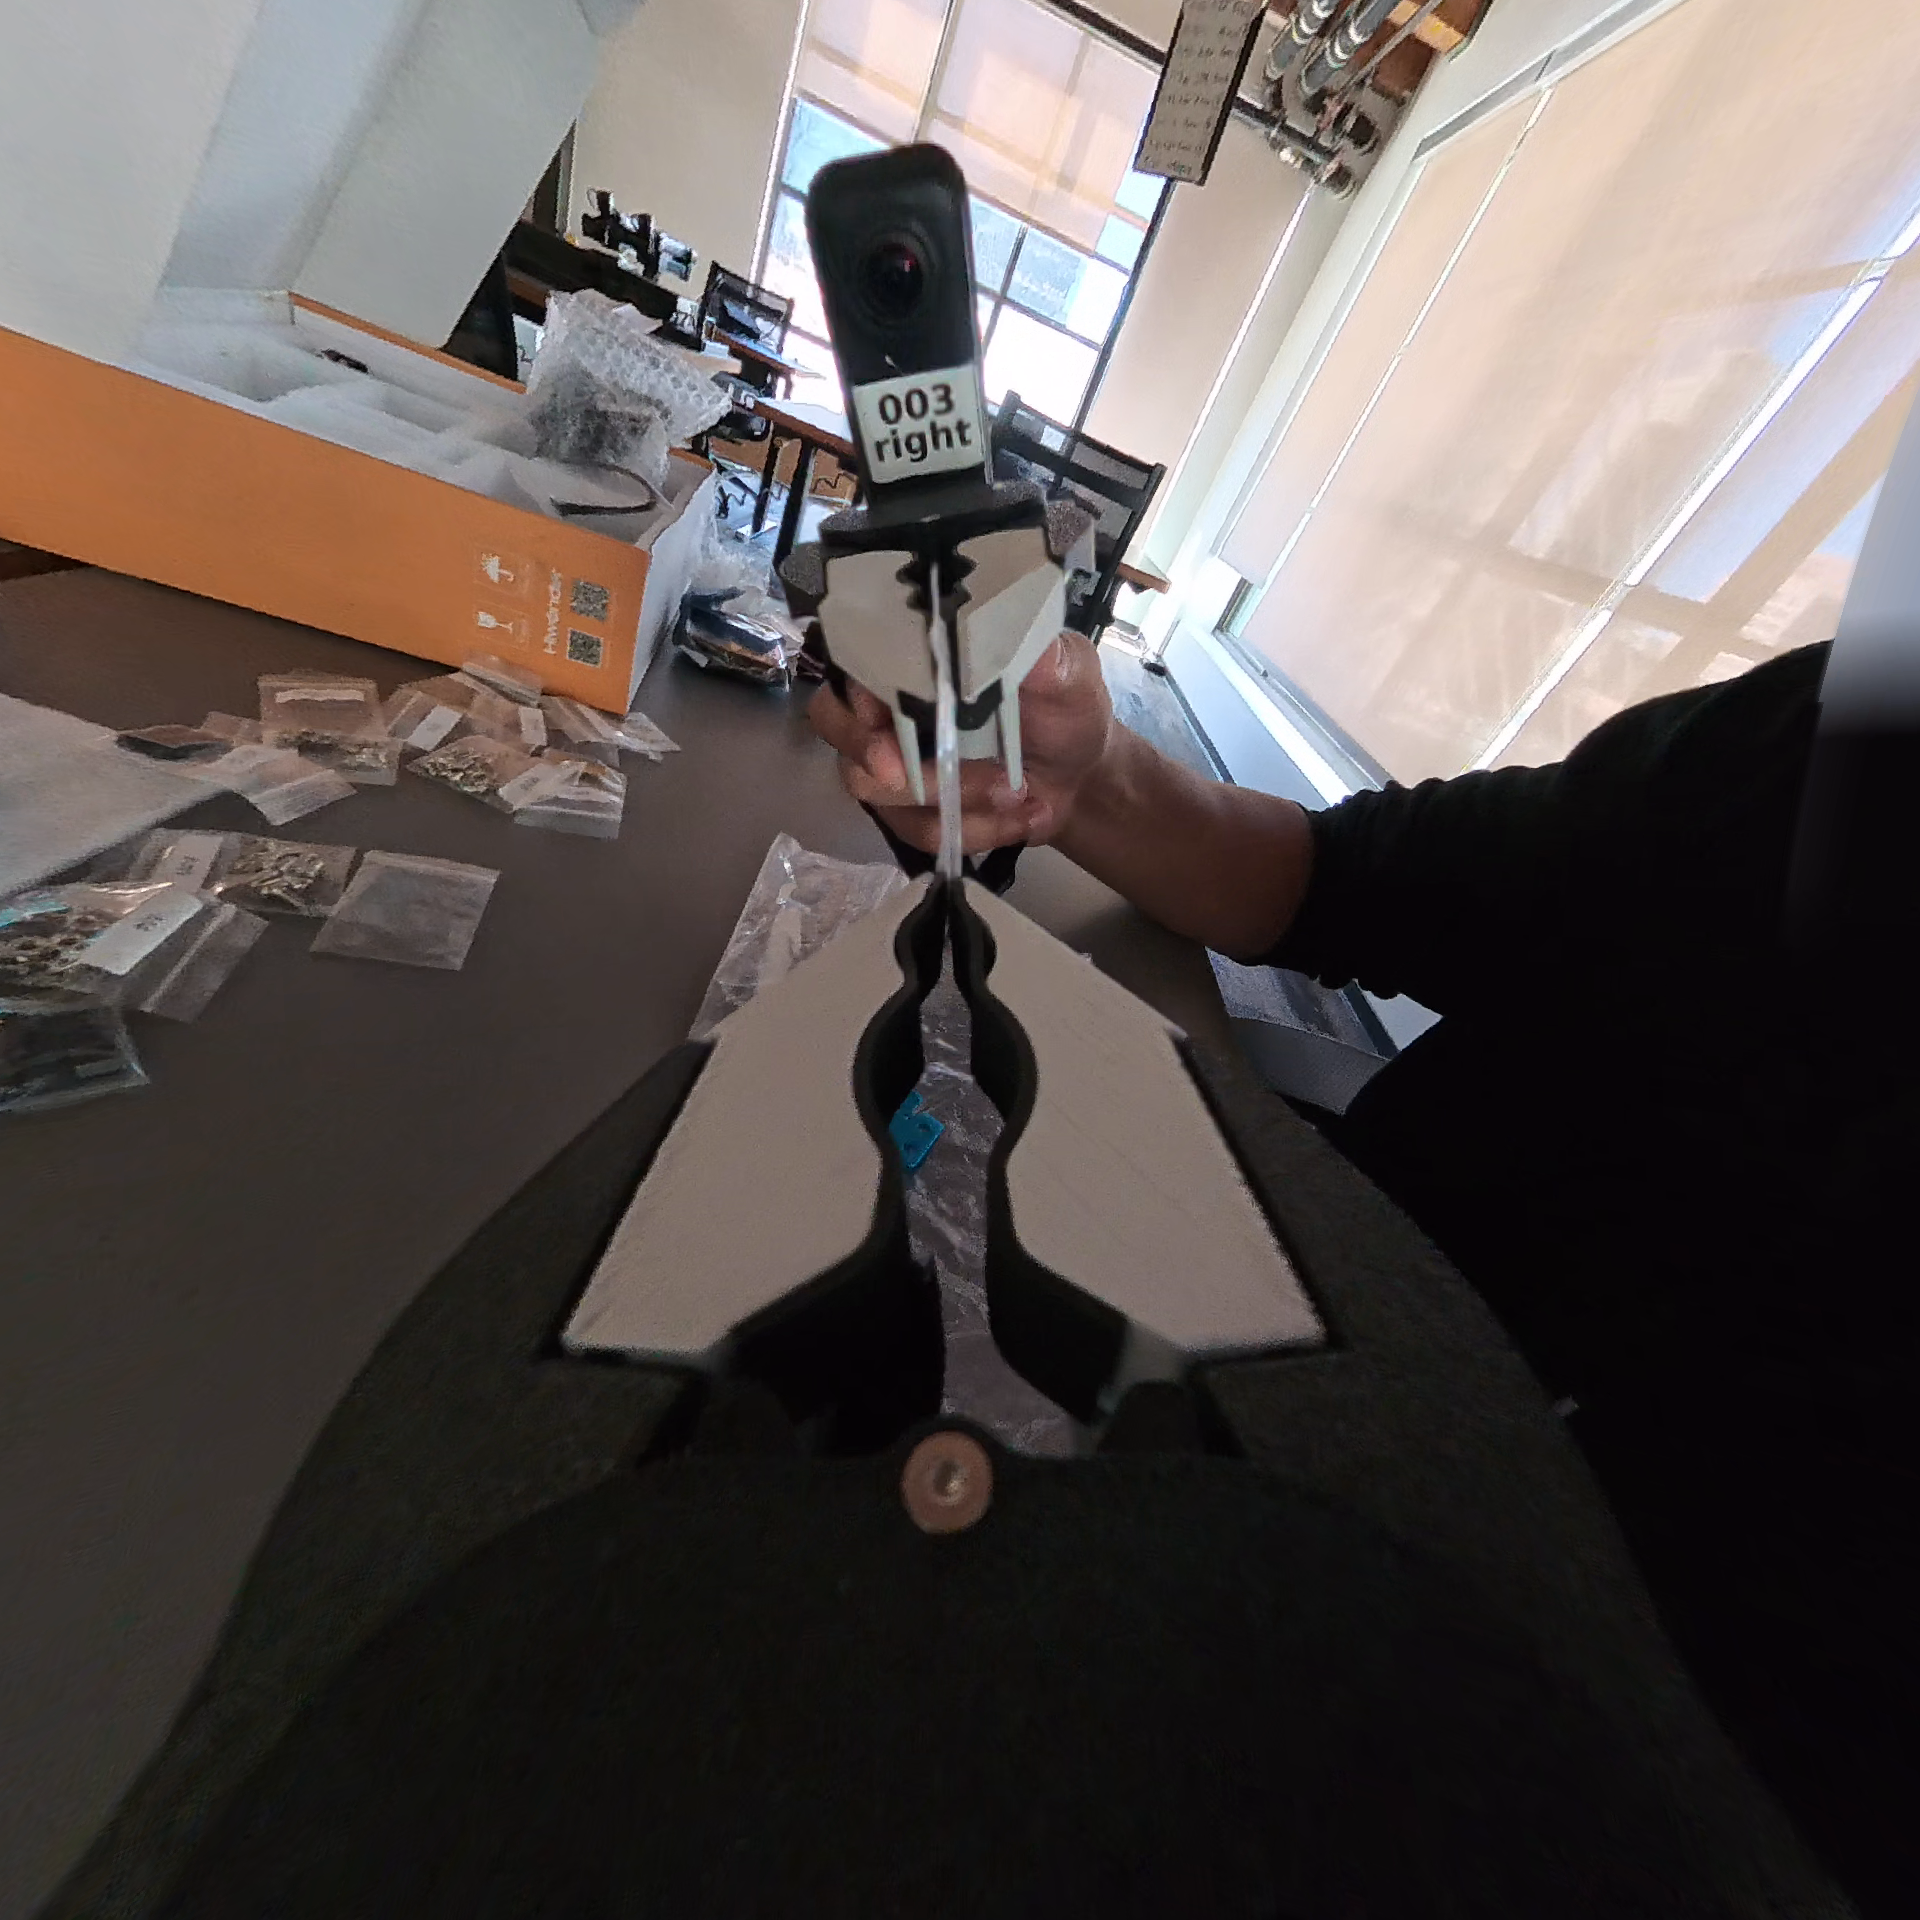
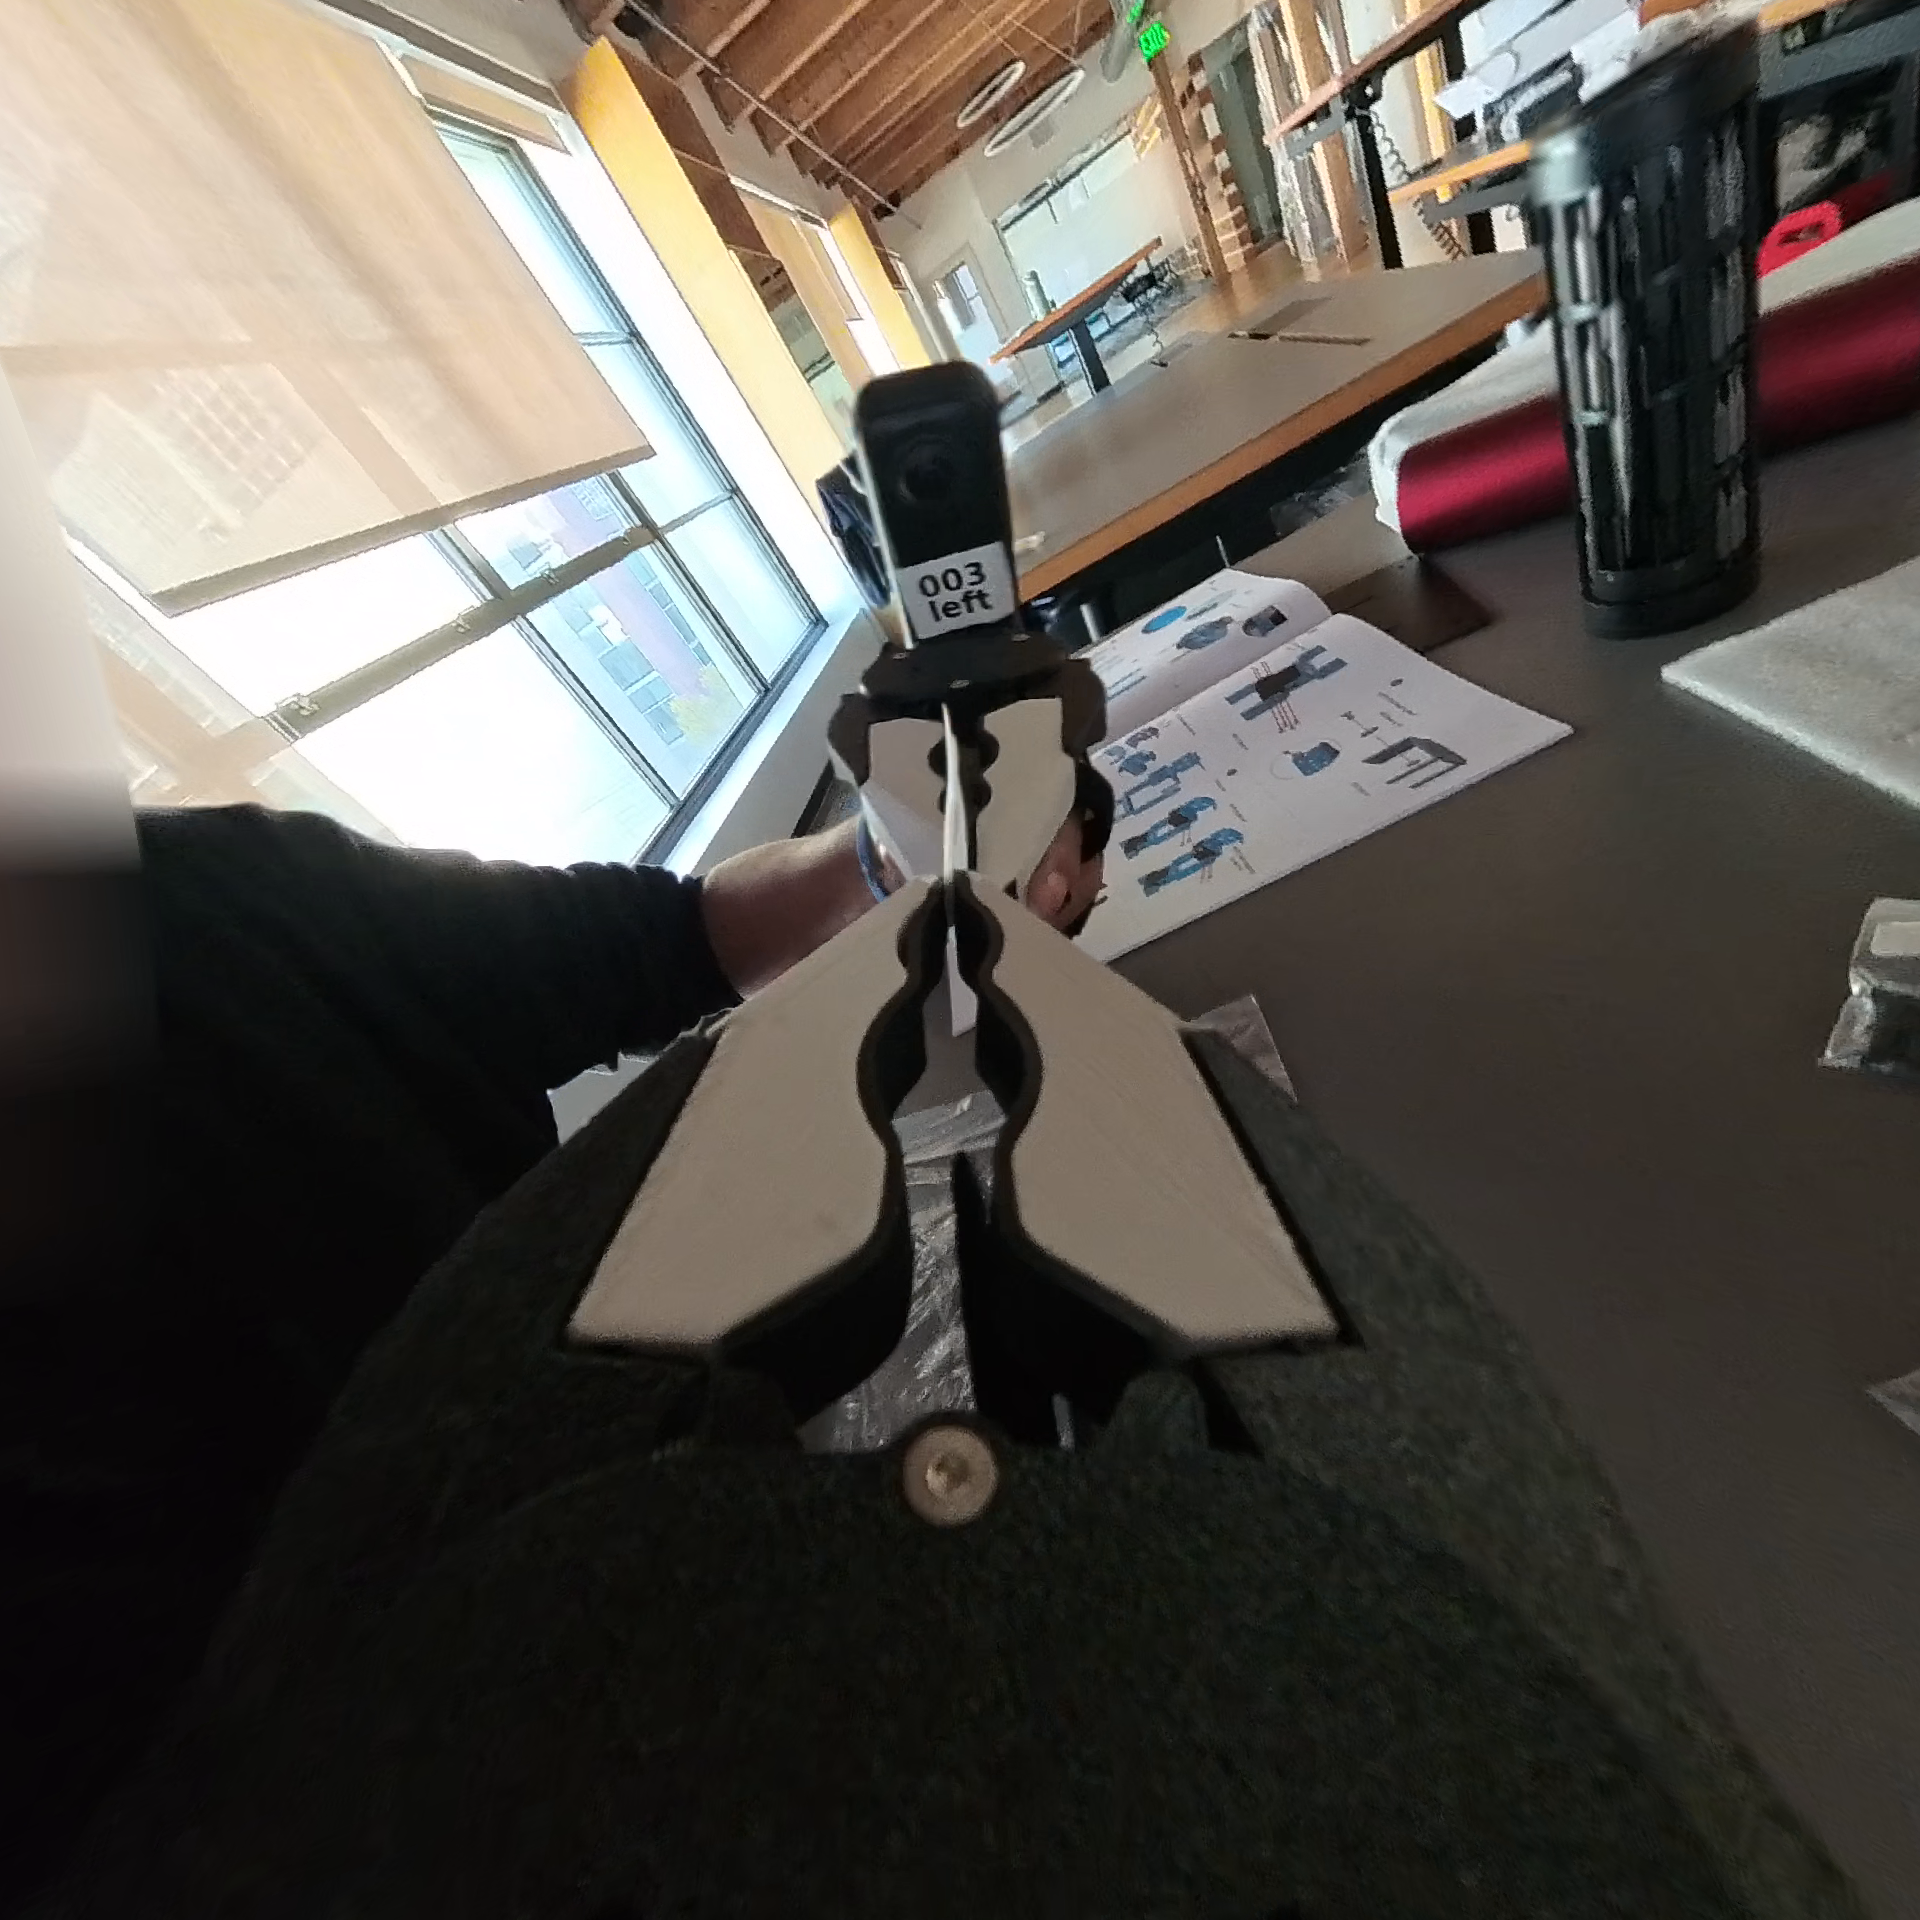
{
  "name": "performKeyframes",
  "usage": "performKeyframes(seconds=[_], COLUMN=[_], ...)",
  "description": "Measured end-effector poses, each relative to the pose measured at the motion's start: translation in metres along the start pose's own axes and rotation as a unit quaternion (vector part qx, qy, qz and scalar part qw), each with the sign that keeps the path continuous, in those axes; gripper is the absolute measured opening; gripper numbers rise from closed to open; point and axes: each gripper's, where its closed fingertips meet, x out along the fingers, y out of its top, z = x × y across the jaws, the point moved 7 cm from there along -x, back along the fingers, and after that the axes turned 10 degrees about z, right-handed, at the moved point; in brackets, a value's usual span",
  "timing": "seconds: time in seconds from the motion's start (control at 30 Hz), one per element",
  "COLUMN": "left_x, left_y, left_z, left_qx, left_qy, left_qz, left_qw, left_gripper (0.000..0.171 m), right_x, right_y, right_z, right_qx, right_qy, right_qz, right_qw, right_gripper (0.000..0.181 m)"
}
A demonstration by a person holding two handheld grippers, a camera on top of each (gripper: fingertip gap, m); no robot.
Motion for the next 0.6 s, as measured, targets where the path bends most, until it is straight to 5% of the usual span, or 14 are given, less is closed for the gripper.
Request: performKeyframes(seconds=[0.5,0.6], left_x=[-0.006,-0.017], left_y=[0.006,0.020], left_z=[0.008,0.010], left_qx=[0.024,0.043], left_qy=[-0.021,-0.021], left_qz=[0.012,0.054], left_qw=[0.999,0.997], left_gripper=[0.000,0.001], right_x=[0.002,0.000], right_y=[-0.001,0.002], right_z=[-0.010,-0.010], right_qx=[-0.052,-0.056], right_qy=[0.019,0.016], right_qz=[0.008,0.014], right_qw=[0.998,0.998], right_gripper=[0.000,0.000])
